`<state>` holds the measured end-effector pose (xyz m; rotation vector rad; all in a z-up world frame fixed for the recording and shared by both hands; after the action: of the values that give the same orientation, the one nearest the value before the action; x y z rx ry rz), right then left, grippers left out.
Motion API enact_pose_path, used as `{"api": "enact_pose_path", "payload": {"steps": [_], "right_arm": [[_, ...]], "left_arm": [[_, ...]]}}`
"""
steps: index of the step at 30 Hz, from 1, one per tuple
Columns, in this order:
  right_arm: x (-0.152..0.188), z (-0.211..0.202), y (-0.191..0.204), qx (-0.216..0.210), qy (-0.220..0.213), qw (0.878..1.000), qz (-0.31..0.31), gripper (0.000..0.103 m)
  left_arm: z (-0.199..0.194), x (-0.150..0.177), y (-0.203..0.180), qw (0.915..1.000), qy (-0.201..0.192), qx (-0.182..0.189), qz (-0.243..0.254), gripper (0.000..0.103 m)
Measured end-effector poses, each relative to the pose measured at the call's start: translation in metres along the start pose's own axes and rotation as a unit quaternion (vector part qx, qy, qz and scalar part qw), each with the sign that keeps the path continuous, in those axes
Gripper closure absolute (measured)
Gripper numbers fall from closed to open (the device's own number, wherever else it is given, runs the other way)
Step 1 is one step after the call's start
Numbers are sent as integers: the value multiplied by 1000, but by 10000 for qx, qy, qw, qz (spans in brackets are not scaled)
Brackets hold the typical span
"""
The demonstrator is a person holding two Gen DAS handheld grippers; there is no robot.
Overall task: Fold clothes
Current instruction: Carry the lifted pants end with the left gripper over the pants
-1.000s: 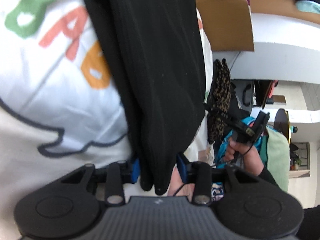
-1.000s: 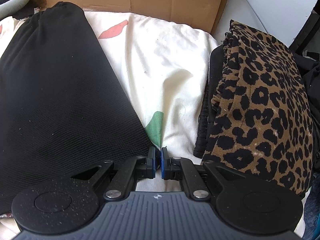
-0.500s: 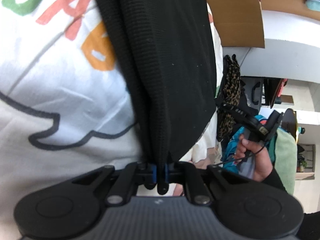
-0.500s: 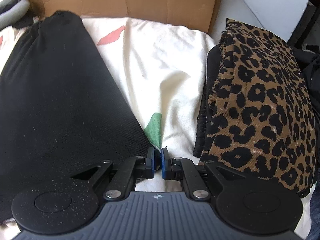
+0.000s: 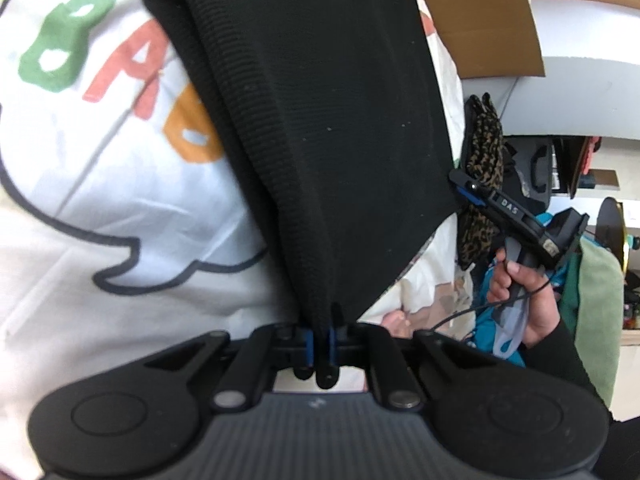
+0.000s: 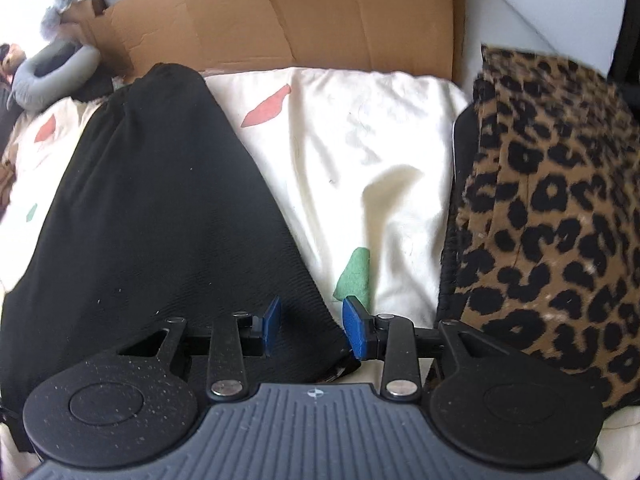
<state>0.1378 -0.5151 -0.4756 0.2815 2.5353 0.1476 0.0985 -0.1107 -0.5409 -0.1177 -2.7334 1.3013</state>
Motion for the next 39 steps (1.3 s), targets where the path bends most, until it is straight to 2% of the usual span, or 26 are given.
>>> {"api": "enact_pose_path", "payload": {"steps": [5, 11, 15, 18, 21, 27, 39], "right_arm": [[4, 12, -8, -367, 273, 9987, 209, 66], [15, 13, -11, -675, 529, 9957, 336, 67], [14, 18, -12, -748, 642, 9941, 462, 68], [11, 16, -8, -713, 723, 9941, 388, 92], [7, 9, -2, -594, 748, 9949, 315, 96], [6, -14, 19, -597, 745, 9950, 282, 97], [24, -54, 71, -1013, 798, 9904, 499, 97]], "left_arm": [[1, -3, 0, 9998, 67, -182, 45, 96], [1, -7, -5, 9991, 173, -365, 160, 96], [1, -8, -10, 9983, 214, -486, 238, 96], [-2, -8, -16, 9978, 213, -542, 313, 96], [-10, -10, -23, 9973, 163, -583, 420, 96], [-45, -16, -28, 9965, -90, -673, 478, 97], [-119, -9, -30, 9931, -331, -919, 655, 97]]}}
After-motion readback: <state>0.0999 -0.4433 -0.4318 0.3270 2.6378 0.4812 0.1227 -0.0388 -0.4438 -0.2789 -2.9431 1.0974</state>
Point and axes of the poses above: each gripper's, at about its wrist camera, not at the fingertips, and z roughly the way its jaws point, y to its left, x to its underside, the point moved 7 cm from there along z, roughly the way its jaws point, and after that the axes turned 2 degrees about -z, right-handed, at the moved point
